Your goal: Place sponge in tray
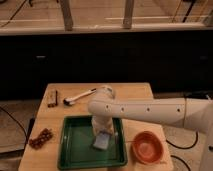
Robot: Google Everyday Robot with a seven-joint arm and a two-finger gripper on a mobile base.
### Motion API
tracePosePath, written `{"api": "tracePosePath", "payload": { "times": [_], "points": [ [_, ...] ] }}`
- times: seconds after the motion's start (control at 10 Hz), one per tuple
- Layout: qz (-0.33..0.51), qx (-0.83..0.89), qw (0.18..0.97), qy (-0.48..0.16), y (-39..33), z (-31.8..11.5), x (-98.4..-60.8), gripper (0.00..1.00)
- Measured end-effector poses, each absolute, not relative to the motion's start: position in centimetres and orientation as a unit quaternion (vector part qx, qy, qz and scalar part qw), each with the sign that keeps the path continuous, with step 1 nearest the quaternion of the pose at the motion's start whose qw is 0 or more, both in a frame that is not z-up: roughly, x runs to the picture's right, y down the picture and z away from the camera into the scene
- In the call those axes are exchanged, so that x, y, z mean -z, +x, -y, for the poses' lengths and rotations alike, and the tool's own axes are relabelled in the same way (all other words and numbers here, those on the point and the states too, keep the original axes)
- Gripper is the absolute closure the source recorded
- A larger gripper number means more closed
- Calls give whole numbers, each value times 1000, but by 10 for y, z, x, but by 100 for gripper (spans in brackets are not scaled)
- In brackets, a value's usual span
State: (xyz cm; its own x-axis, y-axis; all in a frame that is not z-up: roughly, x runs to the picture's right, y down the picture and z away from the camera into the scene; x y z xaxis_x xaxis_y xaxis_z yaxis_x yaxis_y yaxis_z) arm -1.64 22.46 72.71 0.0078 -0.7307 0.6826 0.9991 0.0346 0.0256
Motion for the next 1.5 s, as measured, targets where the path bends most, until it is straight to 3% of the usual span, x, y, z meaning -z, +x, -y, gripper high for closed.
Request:
{"api": "tracePosePath", "payload": {
  "times": [1.5],
  "points": [
    [280,663,650,-242,-20,-226,-725,95]
  ]
}}
